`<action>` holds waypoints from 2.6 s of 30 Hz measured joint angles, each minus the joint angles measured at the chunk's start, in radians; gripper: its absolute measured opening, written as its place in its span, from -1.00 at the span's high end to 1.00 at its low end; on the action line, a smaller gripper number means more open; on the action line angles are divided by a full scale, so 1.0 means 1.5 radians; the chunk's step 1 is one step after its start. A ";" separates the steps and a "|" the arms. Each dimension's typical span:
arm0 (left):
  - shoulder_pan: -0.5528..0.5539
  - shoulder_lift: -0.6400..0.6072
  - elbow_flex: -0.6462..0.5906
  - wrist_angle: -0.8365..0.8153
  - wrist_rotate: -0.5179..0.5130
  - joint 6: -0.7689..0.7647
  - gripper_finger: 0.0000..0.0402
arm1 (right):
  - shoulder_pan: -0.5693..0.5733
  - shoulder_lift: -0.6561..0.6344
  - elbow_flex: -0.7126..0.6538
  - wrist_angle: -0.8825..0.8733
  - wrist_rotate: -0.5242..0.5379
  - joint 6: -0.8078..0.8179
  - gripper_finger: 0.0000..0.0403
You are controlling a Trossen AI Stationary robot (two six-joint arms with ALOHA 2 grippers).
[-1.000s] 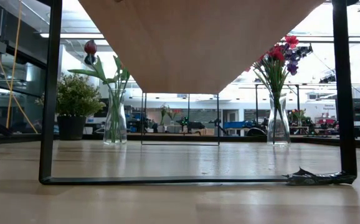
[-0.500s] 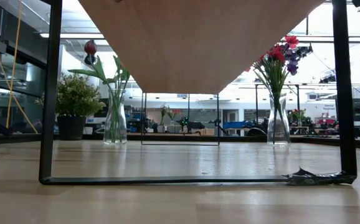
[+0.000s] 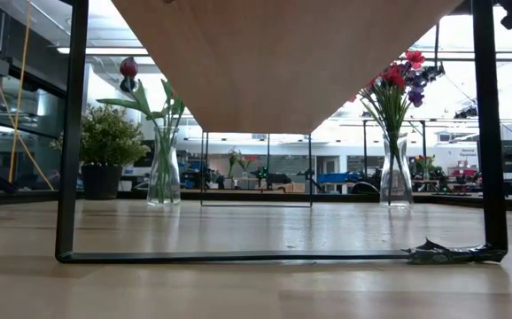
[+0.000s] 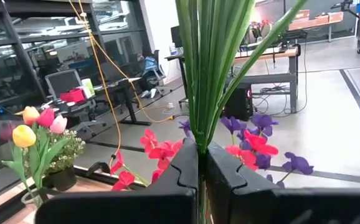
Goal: Pick and place flowers into a vace then onto a shelf
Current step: Put the orange flowers into the right transparent vase
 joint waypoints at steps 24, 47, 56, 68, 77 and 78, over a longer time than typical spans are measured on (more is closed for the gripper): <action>0.000 0.000 0.000 0.017 0.002 -0.003 0.49 | -0.112 0.058 -0.046 -0.003 0.002 0.076 1.00; 0.000 0.000 0.000 0.017 -0.015 -0.002 0.49 | -0.251 0.082 -0.206 0.358 0.001 0.030 1.00; 0.000 0.000 0.000 0.018 -0.016 -0.002 0.49 | -0.315 0.173 -0.206 0.457 0.001 0.055 1.00; 0.000 0.000 0.000 0.021 -0.016 -0.002 0.49 | -0.337 0.232 -0.206 0.496 0.002 0.046 1.00; 0.000 0.000 0.000 0.022 -0.016 -0.002 0.49 | -0.362 0.279 -0.206 0.499 0.001 0.067 1.00; 0.000 0.000 0.000 0.022 -0.016 -0.002 0.49 | -0.366 0.285 -0.206 0.500 0.001 0.073 1.00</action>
